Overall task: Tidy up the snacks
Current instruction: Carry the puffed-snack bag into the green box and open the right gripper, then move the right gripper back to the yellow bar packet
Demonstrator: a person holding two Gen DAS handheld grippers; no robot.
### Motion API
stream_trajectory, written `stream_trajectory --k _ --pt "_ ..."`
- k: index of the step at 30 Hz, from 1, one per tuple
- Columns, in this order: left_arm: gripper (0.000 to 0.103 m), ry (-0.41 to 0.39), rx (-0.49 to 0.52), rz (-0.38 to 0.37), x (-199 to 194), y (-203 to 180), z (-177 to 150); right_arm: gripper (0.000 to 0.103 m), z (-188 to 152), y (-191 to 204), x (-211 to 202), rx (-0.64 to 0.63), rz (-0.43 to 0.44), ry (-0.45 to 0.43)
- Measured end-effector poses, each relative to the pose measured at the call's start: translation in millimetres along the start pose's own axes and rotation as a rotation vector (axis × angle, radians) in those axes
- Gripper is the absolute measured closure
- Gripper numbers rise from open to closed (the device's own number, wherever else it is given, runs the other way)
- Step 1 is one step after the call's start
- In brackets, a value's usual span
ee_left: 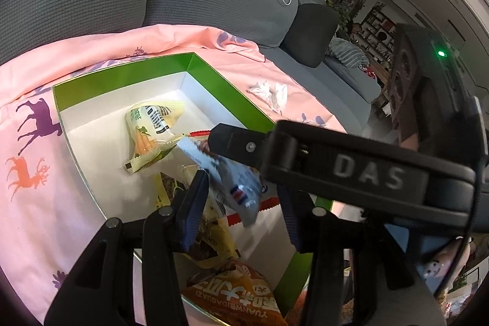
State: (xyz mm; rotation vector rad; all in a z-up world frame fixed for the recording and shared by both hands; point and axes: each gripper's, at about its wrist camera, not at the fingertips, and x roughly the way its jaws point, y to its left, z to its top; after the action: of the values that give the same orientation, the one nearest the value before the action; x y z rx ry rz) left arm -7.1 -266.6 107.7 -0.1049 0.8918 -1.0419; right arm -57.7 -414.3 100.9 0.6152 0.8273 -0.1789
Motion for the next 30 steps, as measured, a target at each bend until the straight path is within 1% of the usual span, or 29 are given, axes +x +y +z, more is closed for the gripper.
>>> stream_trajectory --k 2,5,7,12,15,17,20,22,26,28,29,30 --pt "0.052 -0.004 0.003 0.009 -3 0 0 0.036 0 0 1 0.007 0.003 0.004" --pt "0.049 -0.021 -0.019 -0.009 -10 3 0 0.036 1 -3 1 0.031 0.067 0.013" --pt "0.048 -0.032 -0.03 -0.011 -16 4 1 0.036 1 -3 0 0.04 0.075 0.009" --pt "0.045 -0.063 -0.034 0.002 -35 6 0 0.036 2 -6 -1 0.071 0.043 -0.006" --pt "0.038 -0.076 -0.045 0.007 -46 7 0 0.036 2 -7 -1 0.074 0.008 -0.012" --pt "0.038 -0.089 -0.053 0.013 -52 8 0 0.036 2 -5 0 0.065 -0.012 -0.012" --pt "0.035 -0.103 -0.057 0.042 -64 11 -2 0.036 1 -1 1 0.055 -0.001 -0.005" --pt "0.031 -0.112 -0.056 0.071 -72 13 -5 0.036 1 1 2 0.046 -0.012 -0.006" --pt "0.029 -0.123 -0.069 0.121 -88 20 -11 0.036 0 8 1 0.027 -0.033 -0.011" --pt "0.022 -0.132 -0.08 0.153 -99 25 -17 0.036 -1 10 2 0.013 -0.036 -0.007" --pt "0.021 -0.137 -0.083 0.169 -106 29 -21 0.034 -2 13 2 0.003 -0.036 -0.006" --pt "0.018 -0.135 -0.084 0.181 -110 34 -25 0.031 -2 14 3 -0.001 -0.035 -0.005"
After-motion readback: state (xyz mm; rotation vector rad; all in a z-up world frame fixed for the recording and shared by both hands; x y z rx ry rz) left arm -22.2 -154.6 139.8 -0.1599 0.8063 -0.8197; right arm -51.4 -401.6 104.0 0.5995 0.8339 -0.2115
